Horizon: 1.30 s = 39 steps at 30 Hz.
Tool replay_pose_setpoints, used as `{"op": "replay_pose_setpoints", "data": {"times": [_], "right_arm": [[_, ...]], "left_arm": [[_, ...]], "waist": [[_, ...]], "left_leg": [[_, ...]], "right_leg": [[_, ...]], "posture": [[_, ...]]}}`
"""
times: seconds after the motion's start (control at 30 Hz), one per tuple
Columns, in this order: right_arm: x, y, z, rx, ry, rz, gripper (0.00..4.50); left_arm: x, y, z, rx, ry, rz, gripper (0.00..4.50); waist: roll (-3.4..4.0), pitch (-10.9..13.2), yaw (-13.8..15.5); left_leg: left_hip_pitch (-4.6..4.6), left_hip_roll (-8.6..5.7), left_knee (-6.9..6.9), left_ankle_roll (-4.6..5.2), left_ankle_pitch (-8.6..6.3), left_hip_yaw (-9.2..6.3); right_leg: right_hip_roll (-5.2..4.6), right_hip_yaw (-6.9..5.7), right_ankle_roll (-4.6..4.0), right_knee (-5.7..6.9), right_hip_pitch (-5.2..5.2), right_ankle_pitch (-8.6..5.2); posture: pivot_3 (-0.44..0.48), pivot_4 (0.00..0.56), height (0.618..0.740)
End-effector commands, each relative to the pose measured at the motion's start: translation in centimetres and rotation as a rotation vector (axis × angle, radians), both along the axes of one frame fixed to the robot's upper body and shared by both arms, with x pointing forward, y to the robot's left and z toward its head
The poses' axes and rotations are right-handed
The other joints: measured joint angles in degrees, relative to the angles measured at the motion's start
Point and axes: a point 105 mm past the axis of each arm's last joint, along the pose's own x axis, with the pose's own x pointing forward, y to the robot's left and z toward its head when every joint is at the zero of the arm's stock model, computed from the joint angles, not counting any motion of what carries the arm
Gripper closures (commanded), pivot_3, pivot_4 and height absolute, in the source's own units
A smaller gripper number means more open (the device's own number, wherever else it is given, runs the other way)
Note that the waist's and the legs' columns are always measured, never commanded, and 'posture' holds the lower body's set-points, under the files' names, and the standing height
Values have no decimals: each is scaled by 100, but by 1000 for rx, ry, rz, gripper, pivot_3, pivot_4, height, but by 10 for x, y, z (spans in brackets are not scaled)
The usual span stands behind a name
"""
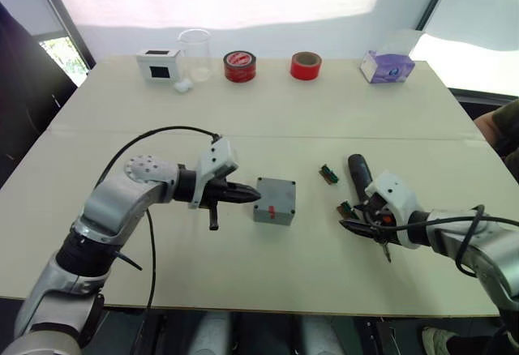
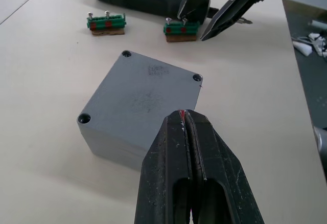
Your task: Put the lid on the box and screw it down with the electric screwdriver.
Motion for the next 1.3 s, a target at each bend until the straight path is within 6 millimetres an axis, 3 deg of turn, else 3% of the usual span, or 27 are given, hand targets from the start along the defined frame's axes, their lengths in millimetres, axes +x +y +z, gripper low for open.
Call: {"op": "replay_pose_setpoints", "data": {"times": [0.03,0.3,0.4,0.57,0.97,1.3], "right_arm": [[3,-2,6,-46,-26,-12,1789],[5,4,9,-11,-23,-23,1789],[6,4,10,4,-26,-34,2484],[8,2,10,-1,-31,-48,4421],[9,3,17,25,-49,-61,4421],[15,6,60,94,-132,-35,4421]], "left_arm": [[-2,-3,8,-15,-47,-14,4500],[-1,-3,7,-17,-49,-4,4500],[0,-3,5,-9,-52,2,4500],[1,-2,4,-3,-52,6,4500],[0,0,-1,13,-49,7,4500],[4,6,0,4,-31,31,4500]], "waist": [[0,0,-4],[0,0,-2],[0,0,-5],[0,0,-4],[0,0,-4],[0,0,-8]], "left_leg": [[0,0,0,0,0,0],[0,0,0,0,0,0],[0,0,0,0,0,0],[0,0,0,0,0,0],[0,0,0,0,0,0],[0,0,0,0,0,0]], "right_leg": [[0,0,0,0,0,0],[1,0,0,0,0,0],[2,0,0,1,0,0],[3,0,1,1,0,0],[4,0,1,2,-1,0],[4,-1,1,2,-1,0]], "posture": [[0,150,740],[0,150,740],[0,150,740],[0,150,740],[0,150,740],[0,150,740]]}}
